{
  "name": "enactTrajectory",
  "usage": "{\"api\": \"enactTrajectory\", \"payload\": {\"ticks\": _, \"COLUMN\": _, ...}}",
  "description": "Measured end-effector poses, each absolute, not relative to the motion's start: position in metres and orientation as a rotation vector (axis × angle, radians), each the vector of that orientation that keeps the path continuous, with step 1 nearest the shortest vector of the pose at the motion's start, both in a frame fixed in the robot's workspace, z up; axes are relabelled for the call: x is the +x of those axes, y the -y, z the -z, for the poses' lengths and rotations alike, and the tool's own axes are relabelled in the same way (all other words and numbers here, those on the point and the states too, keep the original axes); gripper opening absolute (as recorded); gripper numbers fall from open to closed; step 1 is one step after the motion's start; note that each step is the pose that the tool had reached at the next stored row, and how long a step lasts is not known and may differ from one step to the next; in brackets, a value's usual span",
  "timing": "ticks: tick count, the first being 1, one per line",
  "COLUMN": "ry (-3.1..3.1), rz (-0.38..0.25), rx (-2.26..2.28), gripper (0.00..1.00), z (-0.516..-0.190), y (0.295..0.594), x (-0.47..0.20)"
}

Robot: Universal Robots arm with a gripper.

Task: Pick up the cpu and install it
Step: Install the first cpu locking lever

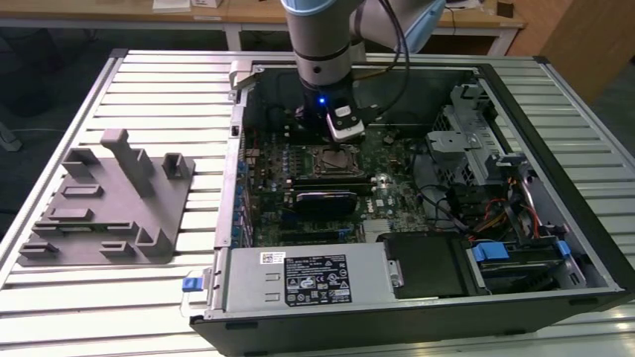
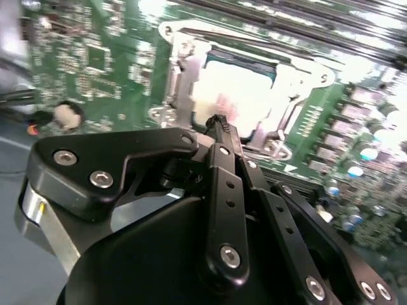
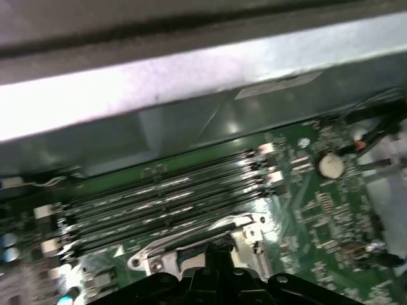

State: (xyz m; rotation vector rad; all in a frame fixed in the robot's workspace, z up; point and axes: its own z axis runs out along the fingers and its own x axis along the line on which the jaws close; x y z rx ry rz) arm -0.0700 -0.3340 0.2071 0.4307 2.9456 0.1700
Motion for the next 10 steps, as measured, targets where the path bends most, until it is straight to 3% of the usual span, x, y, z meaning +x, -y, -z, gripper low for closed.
{"api": "enactTrajectory", "payload": {"ticks": 10, "ry": -2.954, "rz": -0.158, "rx": 0.432, "gripper": 0.11, "z": -0.212, "y": 0.3339, "x": -0.0699}}
